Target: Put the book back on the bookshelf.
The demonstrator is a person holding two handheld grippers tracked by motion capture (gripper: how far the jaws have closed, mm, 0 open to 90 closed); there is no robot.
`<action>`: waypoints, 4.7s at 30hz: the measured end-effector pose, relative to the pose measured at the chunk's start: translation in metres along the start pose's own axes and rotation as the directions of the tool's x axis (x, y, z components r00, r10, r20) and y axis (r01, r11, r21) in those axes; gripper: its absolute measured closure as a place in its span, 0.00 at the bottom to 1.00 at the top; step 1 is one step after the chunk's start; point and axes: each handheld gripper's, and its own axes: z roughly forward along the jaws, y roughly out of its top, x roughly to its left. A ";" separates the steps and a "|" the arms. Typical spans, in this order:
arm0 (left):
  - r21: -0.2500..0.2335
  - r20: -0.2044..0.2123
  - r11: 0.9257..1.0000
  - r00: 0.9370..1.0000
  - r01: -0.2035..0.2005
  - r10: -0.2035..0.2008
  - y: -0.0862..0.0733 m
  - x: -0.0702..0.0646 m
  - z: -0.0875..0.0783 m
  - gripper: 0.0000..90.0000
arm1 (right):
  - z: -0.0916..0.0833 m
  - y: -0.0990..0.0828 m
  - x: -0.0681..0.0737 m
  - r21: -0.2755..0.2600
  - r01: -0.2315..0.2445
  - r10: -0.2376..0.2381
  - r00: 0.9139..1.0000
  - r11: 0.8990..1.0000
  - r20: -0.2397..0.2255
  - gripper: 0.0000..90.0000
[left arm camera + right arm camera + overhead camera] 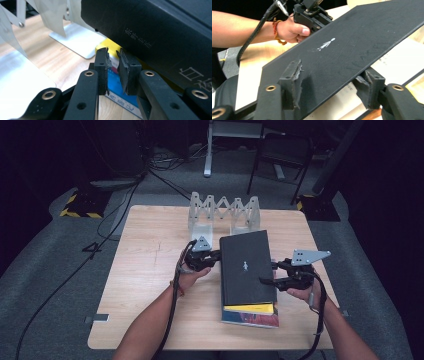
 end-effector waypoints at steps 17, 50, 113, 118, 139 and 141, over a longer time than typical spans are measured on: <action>-0.093 -0.027 0.994 0.998 -0.055 0.053 0.043 0.003 -0.028 0.88 | -0.010 0.017 0.014 -0.066 0.163 -0.156 0.982 0.984 0.103 0.70; -0.063 -0.004 0.987 0.989 -0.148 0.148 0.018 -0.038 -0.083 0.55 | -0.022 -0.007 0.035 -0.149 0.229 -0.207 0.967 0.962 0.147 0.85; -0.051 0.237 0.974 0.945 -0.221 0.227 0.010 -0.093 -0.036 0.57 | -0.023 -0.024 0.023 -0.157 0.096 -0.041 0.947 0.983 0.319 0.40; -0.046 0.216 0.974 0.950 -0.221 0.226 0.010 -0.096 -0.036 0.55 | -0.018 -0.022 0.028 -0.141 0.124 -0.076 0.950 0.982 0.304 0.44; -0.134 0.163 0.962 0.953 -0.236 0.257 0.057 -0.108 -0.047 0.51 | -0.019 -0.024 0.029 -0.147 0.127 -0.077 0.950 0.981 0.303 0.49; -0.135 0.162 0.962 0.952 -0.239 0.260 0.060 -0.109 -0.047 0.51 | -0.019 -0.024 0.029 -0.147 0.123 -0.074 0.951 0.981 0.302 0.49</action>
